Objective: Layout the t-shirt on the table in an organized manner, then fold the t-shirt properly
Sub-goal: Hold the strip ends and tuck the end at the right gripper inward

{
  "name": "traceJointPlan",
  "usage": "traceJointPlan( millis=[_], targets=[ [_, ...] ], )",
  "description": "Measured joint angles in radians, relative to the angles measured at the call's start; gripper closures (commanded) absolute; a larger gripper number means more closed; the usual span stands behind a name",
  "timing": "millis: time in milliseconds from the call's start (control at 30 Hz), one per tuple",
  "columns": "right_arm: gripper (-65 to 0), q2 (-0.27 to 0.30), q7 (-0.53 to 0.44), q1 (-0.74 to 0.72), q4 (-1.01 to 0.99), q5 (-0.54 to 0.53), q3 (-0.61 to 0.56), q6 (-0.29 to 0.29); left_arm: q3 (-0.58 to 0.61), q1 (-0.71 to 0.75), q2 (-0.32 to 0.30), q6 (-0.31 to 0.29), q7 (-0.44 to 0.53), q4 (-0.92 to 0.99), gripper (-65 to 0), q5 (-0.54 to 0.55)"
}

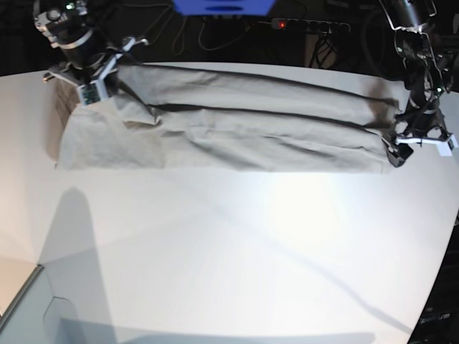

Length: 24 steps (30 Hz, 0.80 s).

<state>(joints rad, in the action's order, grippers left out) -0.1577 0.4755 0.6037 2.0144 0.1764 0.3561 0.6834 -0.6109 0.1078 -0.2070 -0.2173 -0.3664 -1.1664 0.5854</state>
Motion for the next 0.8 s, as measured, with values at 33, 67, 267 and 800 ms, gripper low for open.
traceJointPlan(
  millis=[33, 67, 267, 800],
  targets=[
    [0.0, 0.0, 0.0, 0.011, 0.0, 0.002, -0.029, 0.0, 0.0, 0.0, 0.0, 0.0, 0.0, 0.0, -54.8, 0.0],
    [0.0, 0.0, 0.001, 0.018, 0.0, 0.002, -0.056, 0.0, 0.0, 0.0, 0.0, 0.0, 0.0, 0.0, -54.8, 0.0],
    [0.0, 0.0, -0.001, 0.002, -0.056, 0.003, -0.071, 0.0, 0.0, 0.0, -0.002, 0.0, 0.0, 0.0, -54.8, 0.0],
    [0.0, 0.047, -0.004, -0.01, -0.193, 0.002, -0.026, 0.0, 0.0, 0.0, -0.006, 0.0, 0.0, 0.0, -54.9, 0.0]
  ],
)
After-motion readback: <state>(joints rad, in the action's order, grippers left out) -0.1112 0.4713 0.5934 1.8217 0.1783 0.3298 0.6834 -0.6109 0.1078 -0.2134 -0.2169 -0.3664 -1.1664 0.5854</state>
